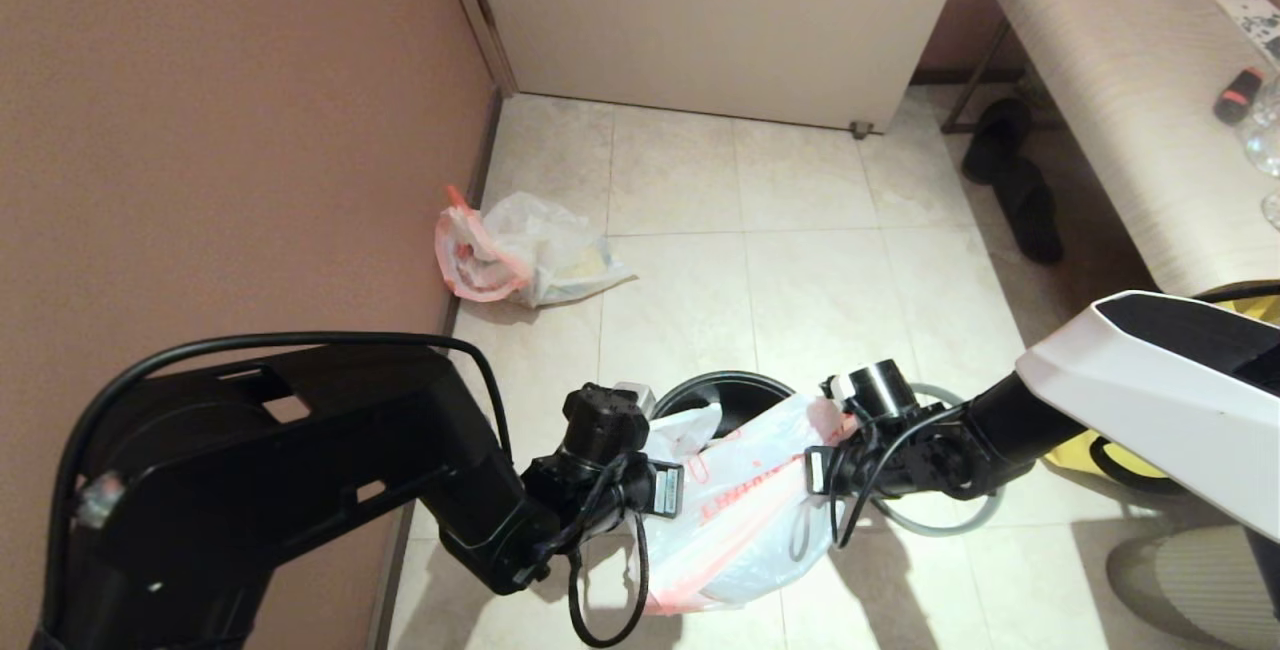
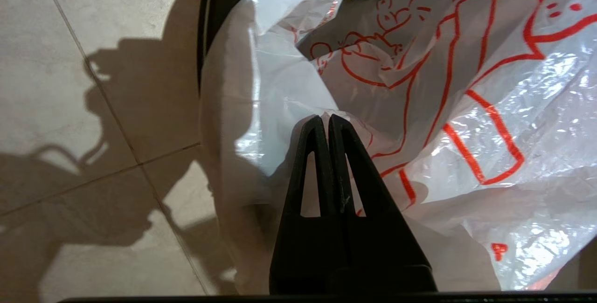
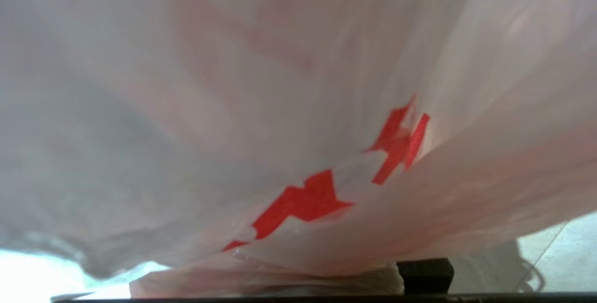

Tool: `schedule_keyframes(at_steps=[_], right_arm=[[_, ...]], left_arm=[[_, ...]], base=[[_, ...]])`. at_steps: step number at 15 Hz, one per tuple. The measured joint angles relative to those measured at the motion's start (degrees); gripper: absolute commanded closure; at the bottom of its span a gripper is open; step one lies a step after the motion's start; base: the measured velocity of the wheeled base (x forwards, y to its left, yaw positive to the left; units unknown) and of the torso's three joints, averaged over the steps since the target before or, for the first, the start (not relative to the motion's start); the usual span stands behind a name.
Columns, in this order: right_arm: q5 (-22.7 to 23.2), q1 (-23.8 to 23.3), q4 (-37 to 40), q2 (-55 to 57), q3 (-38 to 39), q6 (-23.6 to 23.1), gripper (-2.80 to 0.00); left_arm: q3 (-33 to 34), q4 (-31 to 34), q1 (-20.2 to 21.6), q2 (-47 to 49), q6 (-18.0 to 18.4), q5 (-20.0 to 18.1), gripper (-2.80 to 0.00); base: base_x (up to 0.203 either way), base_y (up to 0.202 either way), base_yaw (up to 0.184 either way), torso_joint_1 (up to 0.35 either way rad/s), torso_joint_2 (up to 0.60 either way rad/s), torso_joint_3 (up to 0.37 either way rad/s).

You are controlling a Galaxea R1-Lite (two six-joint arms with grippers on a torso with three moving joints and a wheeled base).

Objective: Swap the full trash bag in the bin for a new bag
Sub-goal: Put the new garbage bag on the trash can

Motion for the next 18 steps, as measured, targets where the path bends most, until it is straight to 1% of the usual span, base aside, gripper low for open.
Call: schedule_keyframes(at_steps=[2,4,5,7,9,11,12,16,18], right_arm=[[0.0,0.0,-0.1,0.0,0.0,0.0,0.00],[0.0,-0.2,-0.3,0.0,0.0,0.1,0.00],[0.0,-0.4,-0.3,0.0,0.0,0.2,0.00],[0.0,-0.8,-0.4,0.0,-0.1,0.1,0.00],[0.0,-0.9,-0.4,0.0,-0.2,0.2,0.00],[0.0,-0.9,-0.4,0.0,-0.1,0.2,0.00],[0.0,-0.9,-0.4,-0.1,-0.1,0.1,0.00],[0.0,-0.7,-0.4,-0.1,0.0,0.1,0.00],[0.0,-0.7,-0.4,-0.1,0.0,0.1,0.00]], left_arm=[[0.0,0.4,0.3,-0.7,0.1,0.5,0.00],[4.0,0.2,0.8,-4.8,-0.2,1.4,0.00],[7.4,-0.2,1.2,-7.3,-0.3,1.8,0.00],[14.5,-3.0,3.6,-11.0,-0.7,2.1,0.00],[17.2,-7.7,5.6,-10.6,-0.5,2.2,0.00],[17.2,-12.7,7.2,-7.1,0.4,2.4,0.00],[16.0,-14.7,7.9,-5.0,0.8,2.5,0.00],[8.9,-15.5,8.1,1.5,3.8,2.3,0.00],[7.0,-15.5,7.0,2.9,4.1,2.1,0.00]], base=[[0.000,0.000,0.000,0.000,0.00,0.000],[0.000,0.000,0.000,0.000,0.00,0.000],[0.000,0.000,0.000,0.000,0.00,0.000],[0.000,0.000,0.000,0.000,0.00,0.000],[0.000,0.000,0.000,0.000,0.00,0.000],[0.000,0.000,0.000,0.000,0.00,0.000],[0.000,0.000,0.000,0.000,0.00,0.000],[0.000,0.000,0.000,0.000,0.00,0.000],[0.000,0.000,0.000,0.000,0.00,0.000]])
